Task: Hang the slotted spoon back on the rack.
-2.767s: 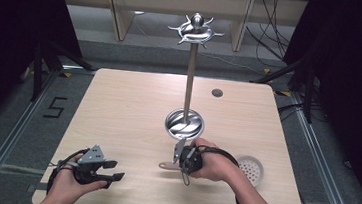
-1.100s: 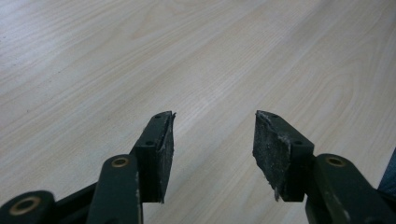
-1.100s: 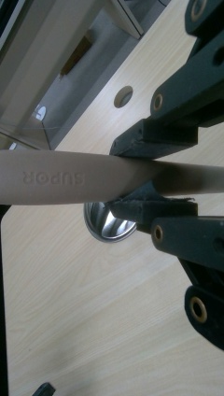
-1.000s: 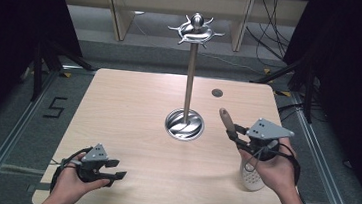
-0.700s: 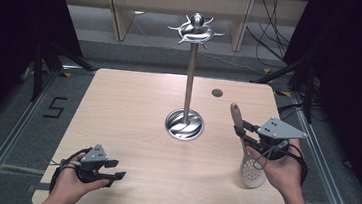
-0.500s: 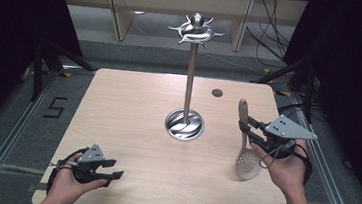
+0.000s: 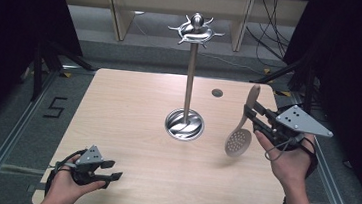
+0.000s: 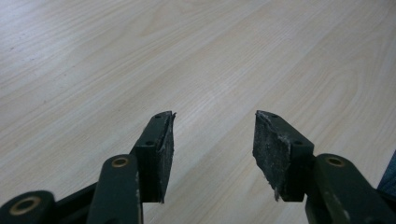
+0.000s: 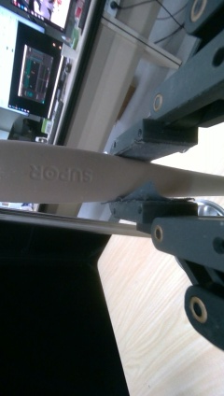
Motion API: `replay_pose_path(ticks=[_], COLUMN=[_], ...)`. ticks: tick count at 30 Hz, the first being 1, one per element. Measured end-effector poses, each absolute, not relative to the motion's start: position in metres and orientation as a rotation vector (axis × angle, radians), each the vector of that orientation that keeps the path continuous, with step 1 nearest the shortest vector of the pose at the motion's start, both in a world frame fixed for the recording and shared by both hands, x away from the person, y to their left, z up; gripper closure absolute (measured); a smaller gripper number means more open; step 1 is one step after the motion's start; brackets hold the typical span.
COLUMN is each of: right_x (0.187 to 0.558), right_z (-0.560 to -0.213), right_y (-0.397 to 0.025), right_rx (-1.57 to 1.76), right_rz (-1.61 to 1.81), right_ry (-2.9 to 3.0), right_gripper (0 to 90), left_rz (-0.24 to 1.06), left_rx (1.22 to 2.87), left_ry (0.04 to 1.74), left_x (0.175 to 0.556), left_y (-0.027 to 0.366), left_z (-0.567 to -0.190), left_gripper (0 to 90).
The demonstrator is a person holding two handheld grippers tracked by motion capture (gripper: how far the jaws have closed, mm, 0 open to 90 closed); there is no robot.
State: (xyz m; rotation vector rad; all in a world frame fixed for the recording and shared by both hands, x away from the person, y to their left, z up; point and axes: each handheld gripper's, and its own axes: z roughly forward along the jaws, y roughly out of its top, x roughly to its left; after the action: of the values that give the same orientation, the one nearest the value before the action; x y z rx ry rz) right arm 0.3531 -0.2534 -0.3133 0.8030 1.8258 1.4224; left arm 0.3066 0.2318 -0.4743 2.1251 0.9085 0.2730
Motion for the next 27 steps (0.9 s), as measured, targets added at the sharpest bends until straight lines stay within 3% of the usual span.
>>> replay_pose_path(ticks=[27], right_x=[0.368], right_z=[-0.301], right_y=[-0.225], right_rx=[0.795], right_rz=[1.448], right_ry=[1.796], right_gripper=[71.2], left_rz=[0.277], left_rx=[2.107], left_ry=[0.911], left_x=[0.306], left_y=[0.231], left_z=[-0.473], left_gripper=[47.6])
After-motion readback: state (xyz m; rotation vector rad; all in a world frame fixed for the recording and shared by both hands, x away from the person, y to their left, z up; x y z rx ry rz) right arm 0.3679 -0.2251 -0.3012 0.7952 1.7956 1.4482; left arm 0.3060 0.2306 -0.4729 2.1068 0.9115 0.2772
